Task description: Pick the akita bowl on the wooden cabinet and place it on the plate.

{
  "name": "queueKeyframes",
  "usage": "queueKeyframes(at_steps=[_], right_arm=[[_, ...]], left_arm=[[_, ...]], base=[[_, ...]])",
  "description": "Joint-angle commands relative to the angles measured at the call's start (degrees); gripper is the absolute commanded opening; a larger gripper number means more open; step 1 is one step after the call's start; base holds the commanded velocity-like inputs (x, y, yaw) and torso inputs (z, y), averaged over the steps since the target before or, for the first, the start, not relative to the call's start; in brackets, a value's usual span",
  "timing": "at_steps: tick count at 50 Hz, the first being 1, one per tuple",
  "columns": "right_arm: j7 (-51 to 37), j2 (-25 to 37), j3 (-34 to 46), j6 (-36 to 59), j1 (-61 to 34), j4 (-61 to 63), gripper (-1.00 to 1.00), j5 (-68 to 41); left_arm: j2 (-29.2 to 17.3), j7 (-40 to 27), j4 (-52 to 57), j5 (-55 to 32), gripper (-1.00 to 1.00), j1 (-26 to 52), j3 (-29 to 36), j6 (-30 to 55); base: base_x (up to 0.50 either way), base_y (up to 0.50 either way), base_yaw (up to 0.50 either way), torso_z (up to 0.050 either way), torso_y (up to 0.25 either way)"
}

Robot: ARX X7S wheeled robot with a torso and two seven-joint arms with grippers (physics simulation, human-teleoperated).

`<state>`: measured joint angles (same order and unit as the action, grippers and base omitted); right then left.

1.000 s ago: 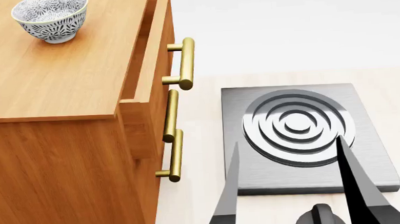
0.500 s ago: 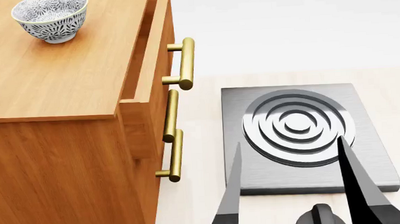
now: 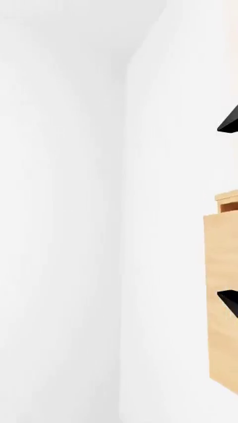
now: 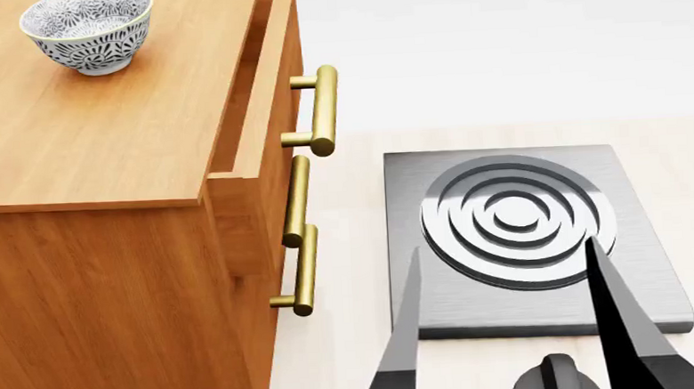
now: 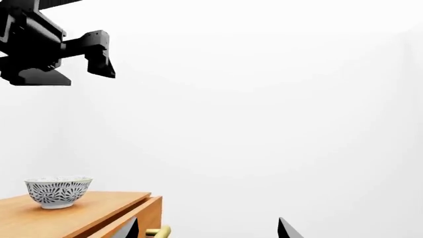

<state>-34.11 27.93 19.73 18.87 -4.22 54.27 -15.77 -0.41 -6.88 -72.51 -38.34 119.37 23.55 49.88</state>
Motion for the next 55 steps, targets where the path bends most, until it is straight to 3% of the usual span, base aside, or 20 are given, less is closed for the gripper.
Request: queueKeyframes(at_steps=[1,9,10,12,23,29,40,44,48,50,55], right_arm=[[-0.14,0.15,0.38,-0.24,-0.19,-0.28,1.00,-0.10],[-0.13,0.17,0.63,-0.42,-0.40,-0.66,1.00,-0.28],[-0.15,0.16,0.71,-0.42,-0.45,-0.66,1.00,-0.24],[-0.13,0.12,0.90,-0.47,-0.52,-0.87,1.00,-0.16],[-0.23,0.16,1.13,-0.72,-0.54,-1.10,1.00,-0.34],[-0.43,0.32,1.15,-0.63,-0.57,-0.98,1.00,-0.37],[-0.51,0.46,1.54,-0.74,-0.74,-1.07,1.00,-0.31],[-0.53,0.53,1.62,-0.90,-0.74,-1.27,1.00,-0.26],[-0.36,0.36,2.00,-1.19,-0.97,-2.10,1.00,-0.10],[-0.31,0.37,2.03,-1.31,-0.96,-2.31,1.00,-0.17],[-0.38,0.39,2.10,-1.37,-1.01,-2.45,1.00,-0.19]], left_arm=[[0.39,0.08,-2.47,7.50,1.00,-0.54,-14.90,6.42],[0.39,0.78,-2.47,7.83,1.00,-0.72,-13.17,7.66],[0.14,-5.49,-2.47,10.81,1.00,-1.29,-19.93,8.71],[0.34,-3.98,-2.47,16.33,1.00,-1.27,-26.45,10.36],[0.39,-0.79,-2.47,14.73,1.00,-1.40,-18.82,13.31],[0.38,-2.29,-2.47,19.19,1.00,-1.82,-25.78,14.28],[0.39,0.29,-2.47,19.98,1.00,-1.94,-21.45,12.89],[0.38,1.01,-2.47,22.84,1.00,-2.37,-22.98,12.62],[0.38,1.62,-2.47,24.22,1.00,-2.84,-21.20,11.75],[0.39,2.09,-2.47,22.89,1.00,-3.02,-16.16,11.95],[0.32,0.83,-2.47,28.12,1.00,-3.12,-22.28,14.91]], base=[[0.00,0.00,0.00,0.000,0.000],[0.00,0.00,0.00,0.000,0.000],[0.00,0.00,0.00,0.000,0.000],[0.00,0.00,0.00,0.000,0.000],[0.00,0.00,0.00,0.000,0.000],[0.00,0.00,0.00,0.000,0.000],[0.00,0.00,0.00,0.000,0.000],[0.00,0.00,0.00,0.000,0.000],[0.00,0.00,0.00,0.000,0.000],[0.00,0.00,0.00,0.000,0.000],[0.00,0.00,0.00,0.000,0.000]])
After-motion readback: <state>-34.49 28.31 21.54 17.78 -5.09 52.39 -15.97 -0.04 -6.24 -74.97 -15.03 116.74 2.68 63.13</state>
